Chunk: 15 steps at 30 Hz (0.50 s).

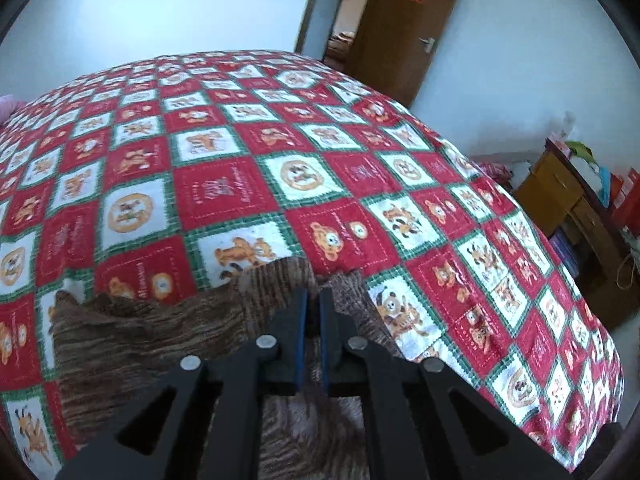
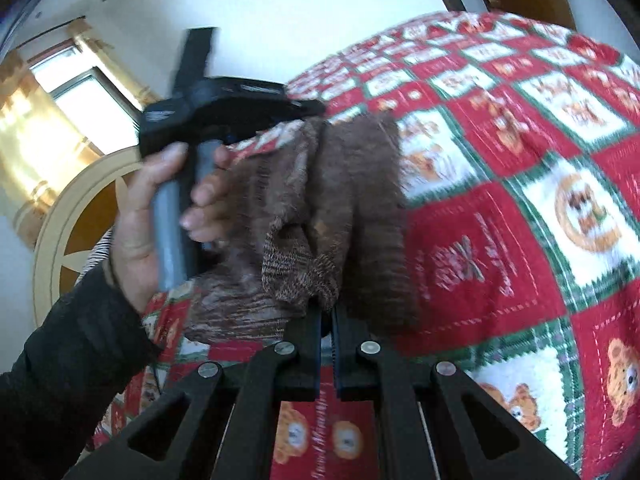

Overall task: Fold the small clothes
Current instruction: 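Lift the sweater edge with both tools and fold it over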

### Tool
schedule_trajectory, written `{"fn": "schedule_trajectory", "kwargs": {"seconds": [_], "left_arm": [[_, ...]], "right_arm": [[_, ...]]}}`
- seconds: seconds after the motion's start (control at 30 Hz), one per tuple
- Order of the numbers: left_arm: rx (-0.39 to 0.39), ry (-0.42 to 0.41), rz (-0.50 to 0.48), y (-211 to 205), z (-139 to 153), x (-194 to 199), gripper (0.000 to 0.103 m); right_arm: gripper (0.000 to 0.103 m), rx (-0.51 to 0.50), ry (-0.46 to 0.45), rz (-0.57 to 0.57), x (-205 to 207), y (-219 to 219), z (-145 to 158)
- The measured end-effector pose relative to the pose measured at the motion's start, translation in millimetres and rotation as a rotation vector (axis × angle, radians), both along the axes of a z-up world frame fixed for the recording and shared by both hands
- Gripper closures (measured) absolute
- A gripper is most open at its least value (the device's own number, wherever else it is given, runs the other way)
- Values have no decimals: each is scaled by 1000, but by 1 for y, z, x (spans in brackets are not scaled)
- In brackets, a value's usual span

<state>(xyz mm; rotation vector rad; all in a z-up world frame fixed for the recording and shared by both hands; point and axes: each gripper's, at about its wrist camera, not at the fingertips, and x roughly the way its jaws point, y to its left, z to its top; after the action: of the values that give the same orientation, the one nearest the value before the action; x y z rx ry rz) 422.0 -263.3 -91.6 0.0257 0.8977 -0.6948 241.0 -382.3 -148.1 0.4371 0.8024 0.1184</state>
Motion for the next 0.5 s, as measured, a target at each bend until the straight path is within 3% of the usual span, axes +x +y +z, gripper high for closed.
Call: {"fn": "schedule_trajectory", "kwargs": {"seconds": [0.17,0.23,0.27,0.3,0.33,0.4,0.5], "left_arm": [[10,-5,34,34,11,-7,90],[27,-30,47,56,12,-17,80],[35,-43,60,67,12,-23,74],[41,-57,74,74,10,-27,60],[49,-75,88,85,8,-34,48],[71,-103,101,98,2,-47,37],[102,-119,114,108,-13,-66,36]], "right_arm": [[99,9,56,32,5,-1,-9],[93,-32,65,28,1,1,-4],[73,-50,71,19,-2,0,-1],[48,-53,67,11,-6,-3,4],[39,-51,50,-2,-10,-7,9],[37,-49,-19,-28,-14,-15,26],[38,-40,-85,26,8,-19,50]]}}
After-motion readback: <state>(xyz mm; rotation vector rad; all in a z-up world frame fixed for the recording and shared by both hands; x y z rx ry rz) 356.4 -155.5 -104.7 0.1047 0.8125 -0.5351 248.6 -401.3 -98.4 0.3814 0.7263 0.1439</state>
